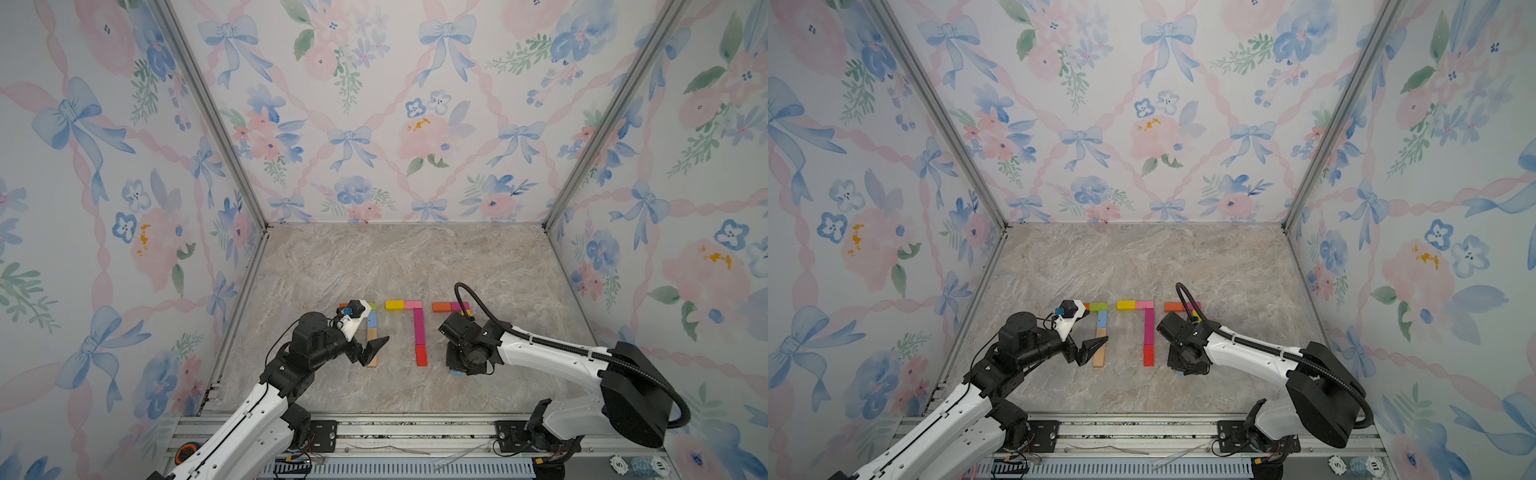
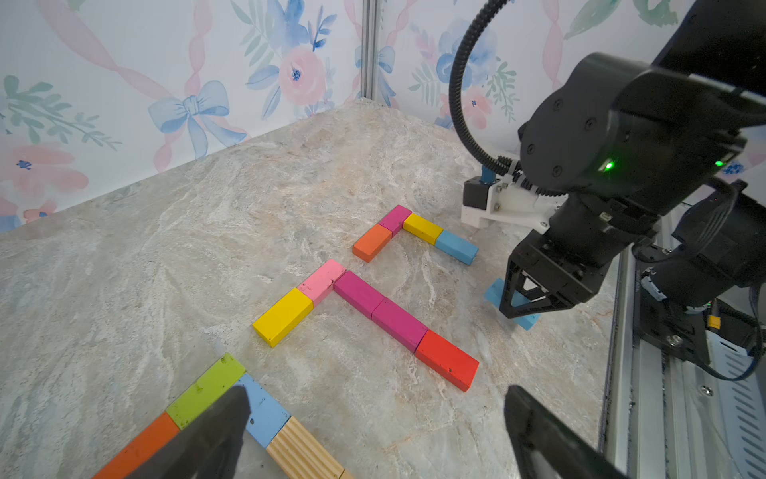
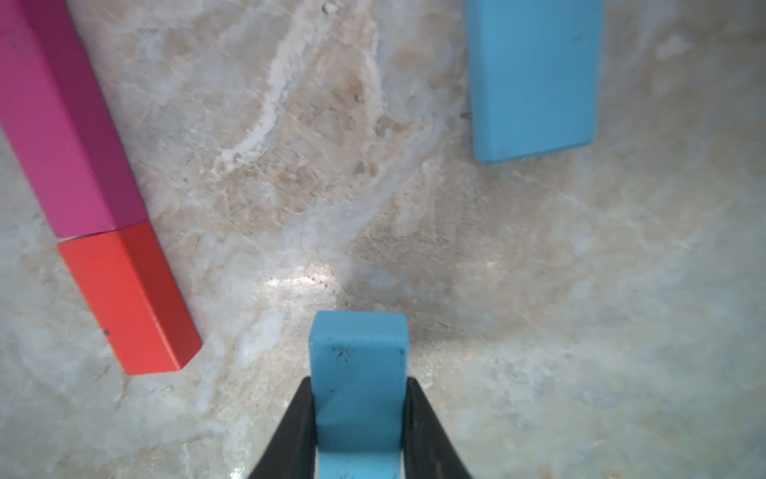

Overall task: Assemble the number 7 with building blocks
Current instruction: Pick up the building block from the center of the board, then assemble the building block at the center of the board.

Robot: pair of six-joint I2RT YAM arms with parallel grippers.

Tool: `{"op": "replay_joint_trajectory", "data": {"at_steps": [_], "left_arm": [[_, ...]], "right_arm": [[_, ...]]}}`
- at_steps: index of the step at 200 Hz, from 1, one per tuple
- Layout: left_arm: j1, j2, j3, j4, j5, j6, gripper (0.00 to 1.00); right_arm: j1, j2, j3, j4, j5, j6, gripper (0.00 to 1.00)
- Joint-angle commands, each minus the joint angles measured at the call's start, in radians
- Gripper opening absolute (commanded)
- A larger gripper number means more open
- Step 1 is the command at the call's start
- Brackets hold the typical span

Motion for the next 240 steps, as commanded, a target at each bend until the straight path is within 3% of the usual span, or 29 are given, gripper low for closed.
{"op": "replay_joint_trajectory", "data": {"at_steps": [1, 38, 64, 146, 240], "left_arm": [[-0.001, -0.001, 0.001, 0.004, -0.002, 0.005, 0.98], [-0.001, 0.008, -0.001, 0.007, 0.010, 0.003, 0.98], [-0.001, 0.013, 0.000, 0.009, 0.018, 0.002, 0.98], [-0.001, 0.025, -0.003, 0.009, 0.018, 0.003, 0.98], [-0.001, 0.037, -0.003, 0.003, 0.018, 0.006, 0.98]], "right_arm": [[-0.055, -0.104, -0.011, -0.120, 0.040, -0.058, 0.29], [-0.209, -0.294, 0.017, -0.273, 0.022, -0.198, 0.27], [-0.285, -0.316, 0.067, -0.387, -0.009, -0.308, 0.26], [-0.278, -0.151, 0.100, -0.450, -0.061, -0.418, 0.25], [-0.257, -0.008, 0.060, -0.323, -0.129, -0.484, 0.24]]}}
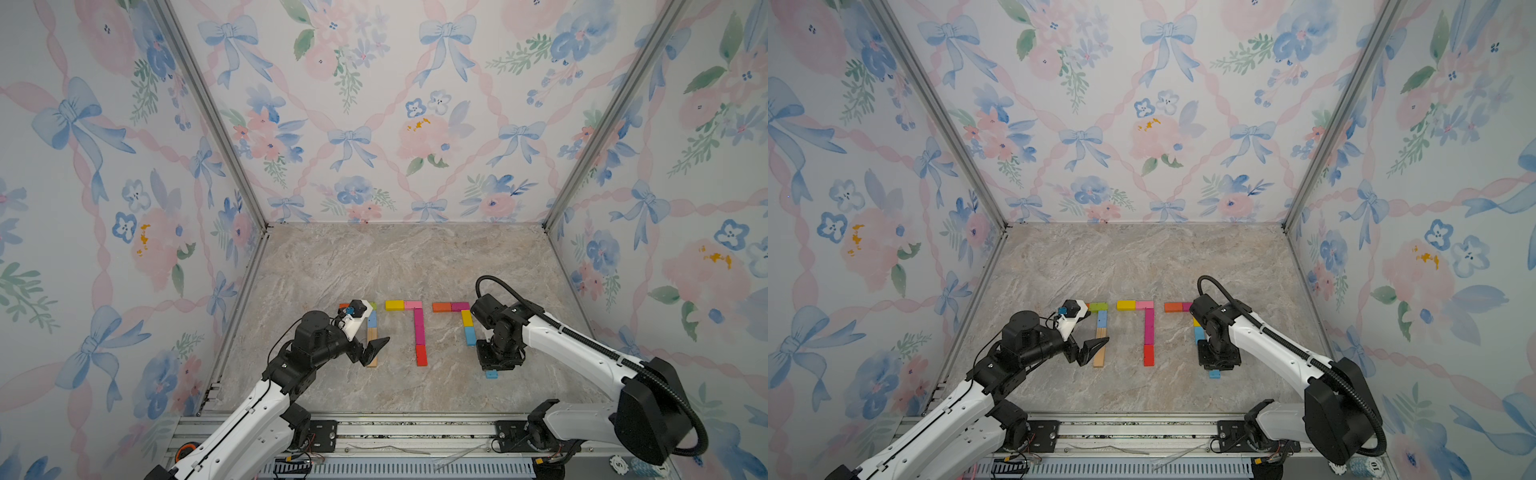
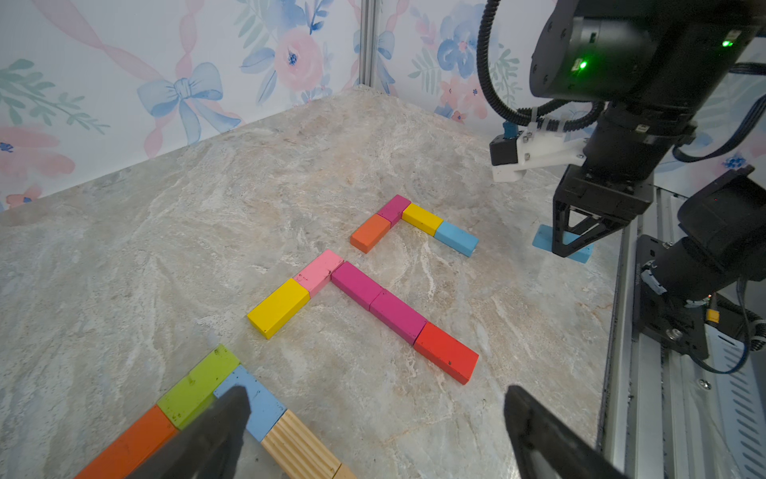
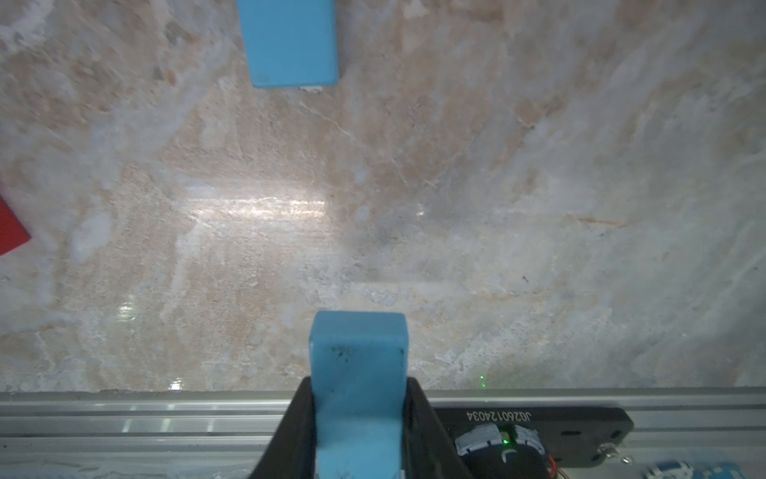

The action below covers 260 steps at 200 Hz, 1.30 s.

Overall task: Assemble the number 7 with building blocks
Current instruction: Assemble the building block at the center of the board.

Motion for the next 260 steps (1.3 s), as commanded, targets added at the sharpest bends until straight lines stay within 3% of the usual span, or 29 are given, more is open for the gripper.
{"op": "replay_joint_trajectory", "data": {"at_steps": [1, 87, 233, 248, 260], "left_arm": [[-0.001, 0.004, -0.004, 0.003, 0.013, 0.007, 0.98], [-0.001, 0.017, -0.004, -0.003, 0.004, 0.009, 0.98], [-0.001, 0.039, -0.002, -0.008, -0.006, 0.011, 0.98], [-0.001, 0.039, -0.002, -0.008, -0.006, 0.012, 0.98], [-0.001, 0.039, -0.002, -0.008, -0.008, 0.011, 0.98]], "right_arm": [[0.011, 0.027, -0.020, 0.051, -0.032, -0.032, 0.24], [-0.020, 0.169, -0.041, 0.246, -0.062, -0.059, 0.24], [-0.116, 0.293, -0.035, 0.305, -0.054, -0.133, 0.24], [-0.121, 0.297, -0.029, 0.298, -0.053, -0.136, 0.28], [-0.123, 0.300, -0.027, 0.291, -0.052, -0.137, 0.44]]}}
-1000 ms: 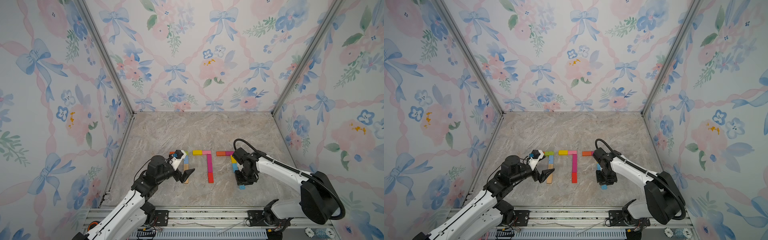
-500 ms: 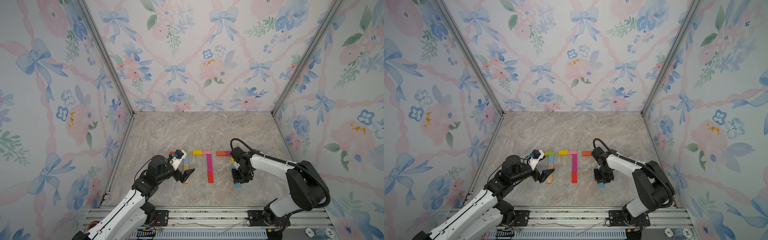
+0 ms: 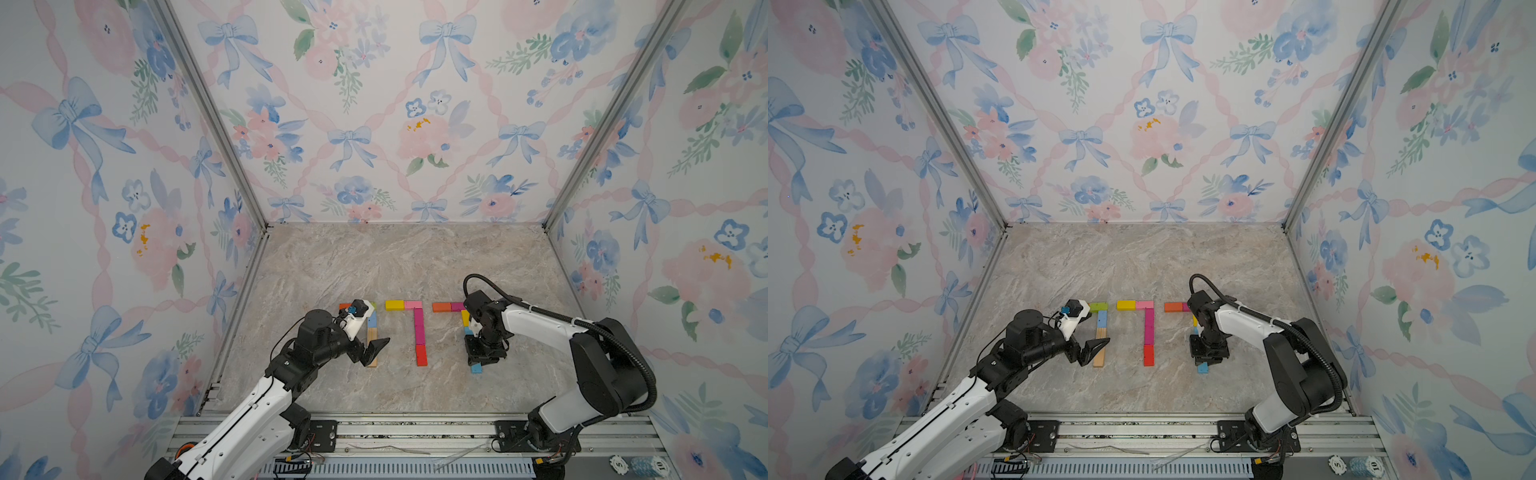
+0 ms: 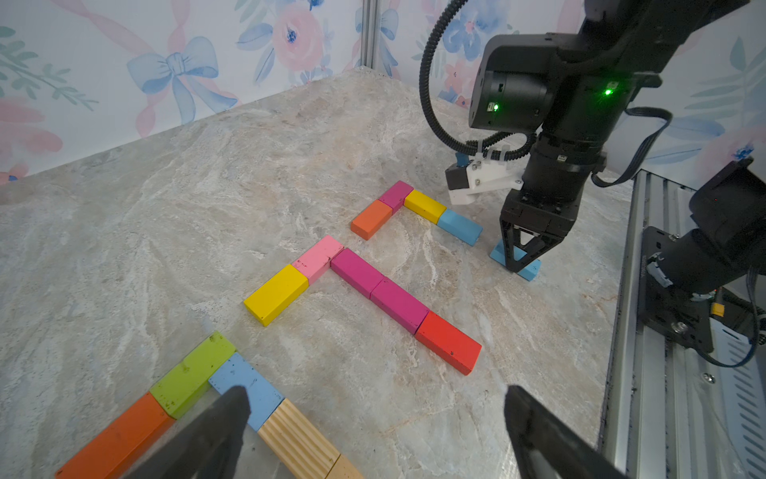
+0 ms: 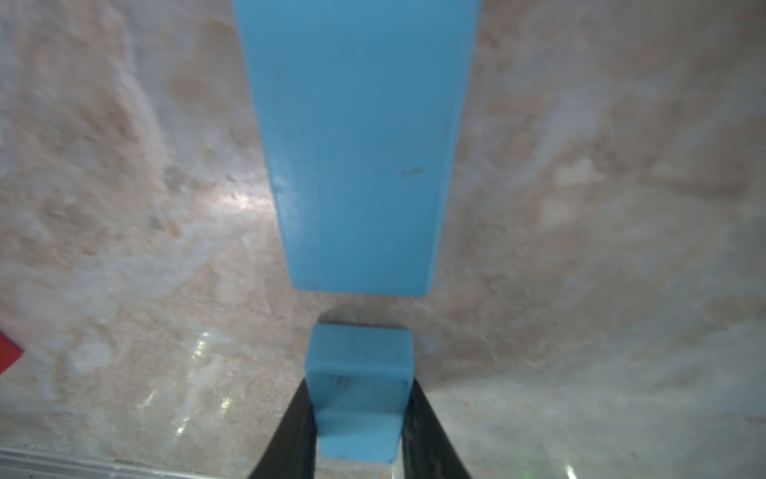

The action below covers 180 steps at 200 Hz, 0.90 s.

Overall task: Assemble the number 7 with building blocks
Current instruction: Assemble the building block at the center of the board.

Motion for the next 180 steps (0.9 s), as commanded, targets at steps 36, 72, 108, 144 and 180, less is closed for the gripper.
{"op": "replay_joint_trajectory", "data": {"at_steps": [36, 72, 108, 144, 180], "left_arm": [[-0.002, 0.002, -0.002, -0.003, 0.000, 0.011, 0.98], [-0.001, -0.007, -0.001, 0.001, 0.008, 0.009, 0.98], [-0.001, -0.026, -0.003, 0.011, 0.015, 0.002, 0.98], [-0.001, -0.045, -0.004, 0.016, 0.026, 0.006, 0.98], [-0.001, -0.058, -0.009, 0.030, 0.055, 0.009, 0.98]], "right_arm": [[-0.018, 0.005, -0.011, 0.034, 0.052, 0.010, 0.82], [0.007, -0.166, -0.005, 0.012, 0.022, 0.126, 0.93], [0.040, -0.459, -0.063, 0.058, 0.018, 0.397, 0.97], [0.032, -0.741, -0.245, 0.226, -0.054, 0.681, 0.96], [0.043, -0.911, -0.397, 0.322, -0.054, 0.871, 0.96]]}}
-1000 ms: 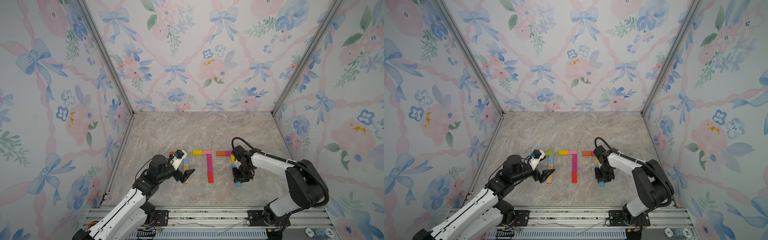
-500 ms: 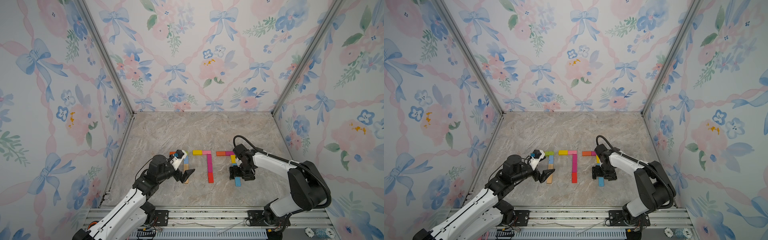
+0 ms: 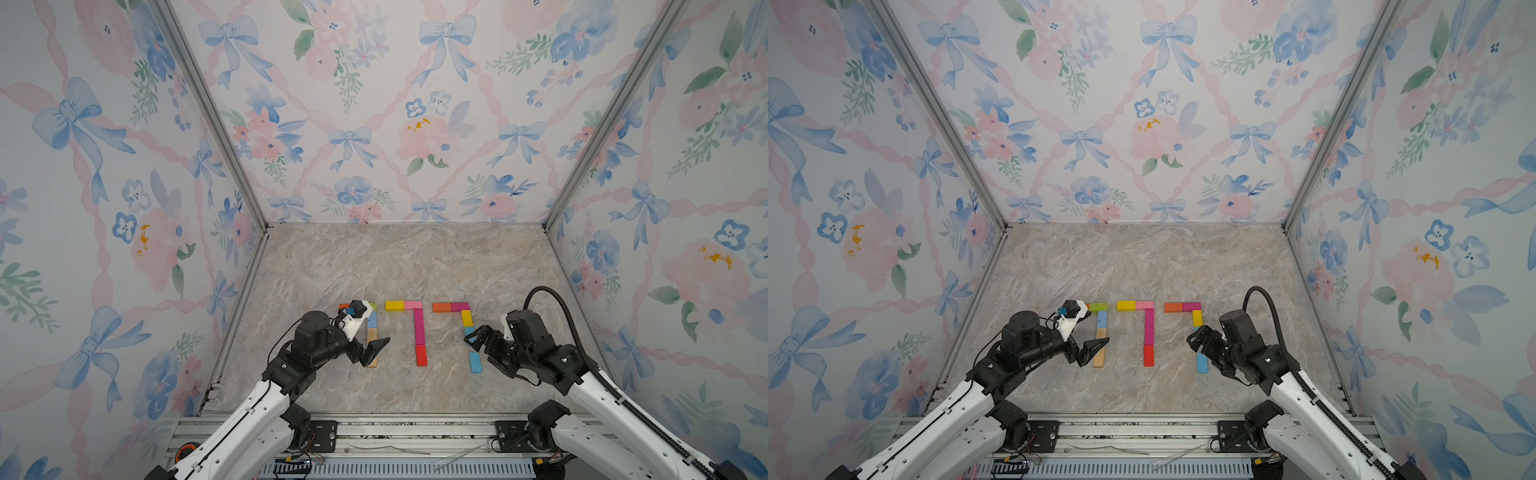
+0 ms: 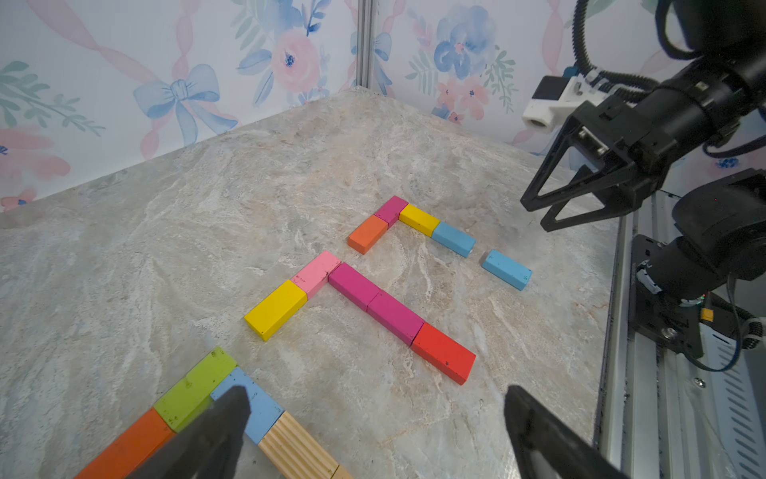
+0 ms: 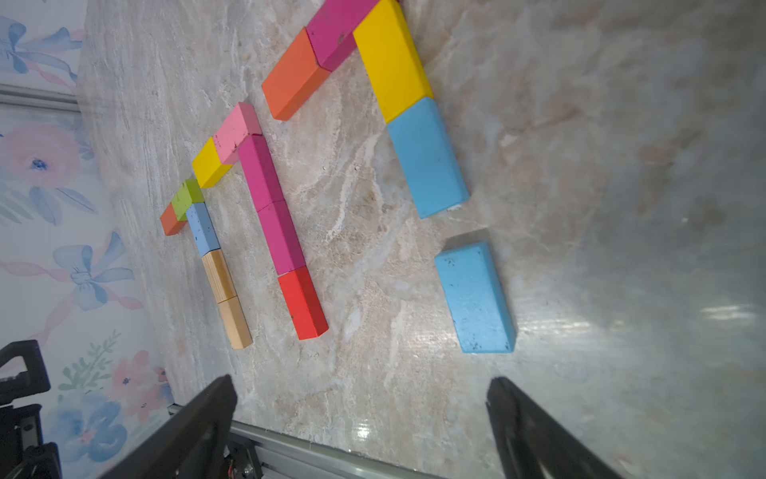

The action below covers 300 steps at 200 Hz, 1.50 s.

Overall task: Assemble the number 7 with building blocks
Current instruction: Assemble the building block at the center of the board.

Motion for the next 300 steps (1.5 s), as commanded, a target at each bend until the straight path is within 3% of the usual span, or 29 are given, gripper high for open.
{"op": "replay_joint_trajectory", "data": {"at_steps": [1, 55, 84, 196, 246, 300], "left_arm": [[-0.002, -0.014, -0.010, 0.022, 0.037, 0.010, 0.98], [-0.001, -0.013, -0.011, 0.016, 0.053, 0.022, 0.98], [-0.001, -0.007, -0.007, 0.002, 0.095, 0.047, 0.98], [-0.001, -0.007, -0.007, -0.004, 0.086, 0.050, 0.98], [-0.001, -0.004, -0.008, -0.004, 0.085, 0.049, 0.98], [-0.002, 0.006, -0.007, -0.003, 0.087, 0.050, 0.98]], "right_arm": [[0.010, -0.081, -0.075, 0.092, -0.011, 0.205, 0.97], [0.038, -0.201, -0.230, 0.135, 0.012, 0.342, 0.96], [0.072, -0.198, -0.271, 0.171, 0.031, 0.367, 0.97], [0.184, -0.153, -0.325, 0.283, 0.104, 0.411, 0.97], [0.176, -0.141, -0.346, 0.294, 0.113, 0.409, 0.98], [0.080, -0.171, -0.363, 0.276, 0.055, 0.357, 0.96]]}}
